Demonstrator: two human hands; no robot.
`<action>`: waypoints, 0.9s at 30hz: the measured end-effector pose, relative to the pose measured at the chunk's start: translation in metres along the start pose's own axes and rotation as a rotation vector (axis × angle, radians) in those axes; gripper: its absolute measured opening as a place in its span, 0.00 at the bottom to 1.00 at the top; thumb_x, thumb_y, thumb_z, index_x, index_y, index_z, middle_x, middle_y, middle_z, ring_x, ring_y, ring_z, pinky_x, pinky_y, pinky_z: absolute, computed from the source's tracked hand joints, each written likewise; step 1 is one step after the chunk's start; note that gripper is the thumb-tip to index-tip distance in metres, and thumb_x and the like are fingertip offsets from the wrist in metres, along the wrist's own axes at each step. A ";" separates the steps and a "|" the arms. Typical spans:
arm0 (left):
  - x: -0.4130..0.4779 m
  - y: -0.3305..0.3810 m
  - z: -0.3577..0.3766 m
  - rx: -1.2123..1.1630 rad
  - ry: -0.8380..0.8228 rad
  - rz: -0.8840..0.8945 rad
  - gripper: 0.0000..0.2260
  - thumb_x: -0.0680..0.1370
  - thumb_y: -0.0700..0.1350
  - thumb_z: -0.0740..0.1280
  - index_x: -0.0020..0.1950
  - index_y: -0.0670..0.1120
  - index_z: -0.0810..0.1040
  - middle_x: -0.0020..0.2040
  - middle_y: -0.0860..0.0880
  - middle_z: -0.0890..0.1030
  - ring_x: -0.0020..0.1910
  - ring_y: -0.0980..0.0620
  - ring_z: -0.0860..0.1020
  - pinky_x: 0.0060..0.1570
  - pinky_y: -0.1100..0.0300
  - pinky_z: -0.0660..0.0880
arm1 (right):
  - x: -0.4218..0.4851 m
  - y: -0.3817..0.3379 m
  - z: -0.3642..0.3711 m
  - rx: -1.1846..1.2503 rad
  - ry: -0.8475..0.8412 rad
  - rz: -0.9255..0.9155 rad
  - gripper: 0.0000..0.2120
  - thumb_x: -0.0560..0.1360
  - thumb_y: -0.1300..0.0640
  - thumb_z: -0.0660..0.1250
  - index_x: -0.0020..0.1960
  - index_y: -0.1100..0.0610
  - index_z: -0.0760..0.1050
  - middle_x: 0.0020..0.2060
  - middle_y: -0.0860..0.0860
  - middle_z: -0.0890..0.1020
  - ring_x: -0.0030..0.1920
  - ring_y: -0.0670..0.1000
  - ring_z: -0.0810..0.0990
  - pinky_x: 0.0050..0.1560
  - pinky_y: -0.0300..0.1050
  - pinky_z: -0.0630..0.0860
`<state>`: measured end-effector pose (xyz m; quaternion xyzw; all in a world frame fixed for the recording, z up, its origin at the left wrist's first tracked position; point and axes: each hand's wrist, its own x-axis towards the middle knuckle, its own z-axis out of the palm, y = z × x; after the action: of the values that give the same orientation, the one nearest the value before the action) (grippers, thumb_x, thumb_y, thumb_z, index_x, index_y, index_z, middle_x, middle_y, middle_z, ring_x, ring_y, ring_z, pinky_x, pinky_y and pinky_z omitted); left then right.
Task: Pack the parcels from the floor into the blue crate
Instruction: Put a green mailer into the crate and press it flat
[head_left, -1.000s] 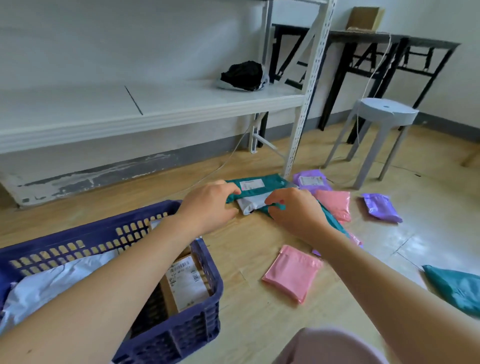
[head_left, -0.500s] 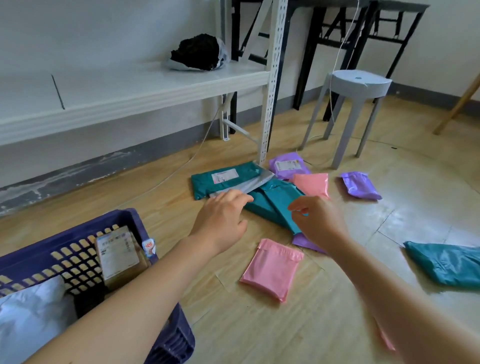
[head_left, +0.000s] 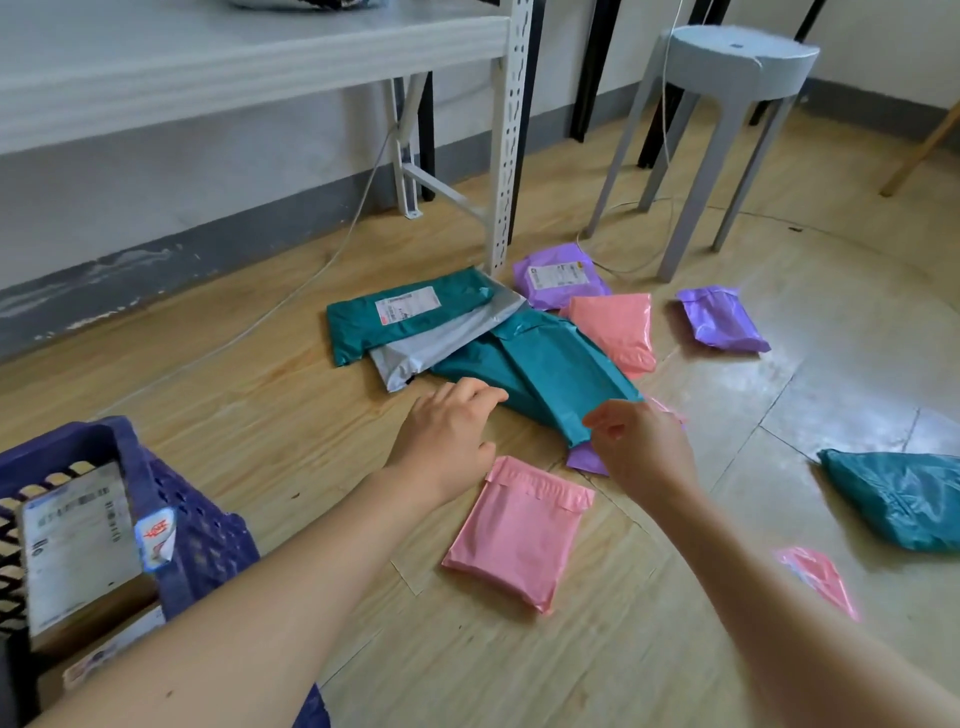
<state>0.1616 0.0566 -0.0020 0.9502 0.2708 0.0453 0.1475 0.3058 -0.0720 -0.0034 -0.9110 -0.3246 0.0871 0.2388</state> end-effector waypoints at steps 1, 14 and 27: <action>0.006 -0.002 0.006 0.001 -0.007 0.000 0.25 0.75 0.44 0.62 0.72 0.52 0.63 0.69 0.52 0.66 0.68 0.52 0.65 0.67 0.57 0.60 | 0.005 0.003 0.006 0.005 -0.005 0.005 0.13 0.72 0.62 0.62 0.49 0.52 0.83 0.48 0.49 0.85 0.53 0.54 0.79 0.52 0.45 0.75; 0.069 -0.035 0.079 -0.047 -0.078 -0.014 0.25 0.75 0.44 0.62 0.72 0.51 0.63 0.69 0.52 0.65 0.68 0.51 0.63 0.66 0.57 0.60 | 0.070 0.027 0.105 -0.033 -0.150 0.011 0.15 0.73 0.63 0.59 0.53 0.54 0.82 0.52 0.54 0.84 0.54 0.59 0.79 0.53 0.46 0.74; 0.092 -0.063 0.127 -0.111 -0.169 -0.051 0.24 0.76 0.43 0.63 0.72 0.50 0.64 0.70 0.51 0.64 0.69 0.51 0.62 0.67 0.55 0.60 | 0.104 0.059 0.171 -0.505 -0.382 0.029 0.13 0.72 0.61 0.61 0.54 0.57 0.78 0.77 0.57 0.46 0.76 0.60 0.43 0.73 0.60 0.47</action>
<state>0.2297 0.1236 -0.1414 0.9339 0.2784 -0.0239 0.2233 0.3651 0.0189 -0.1821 -0.9133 -0.3618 0.1765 -0.0616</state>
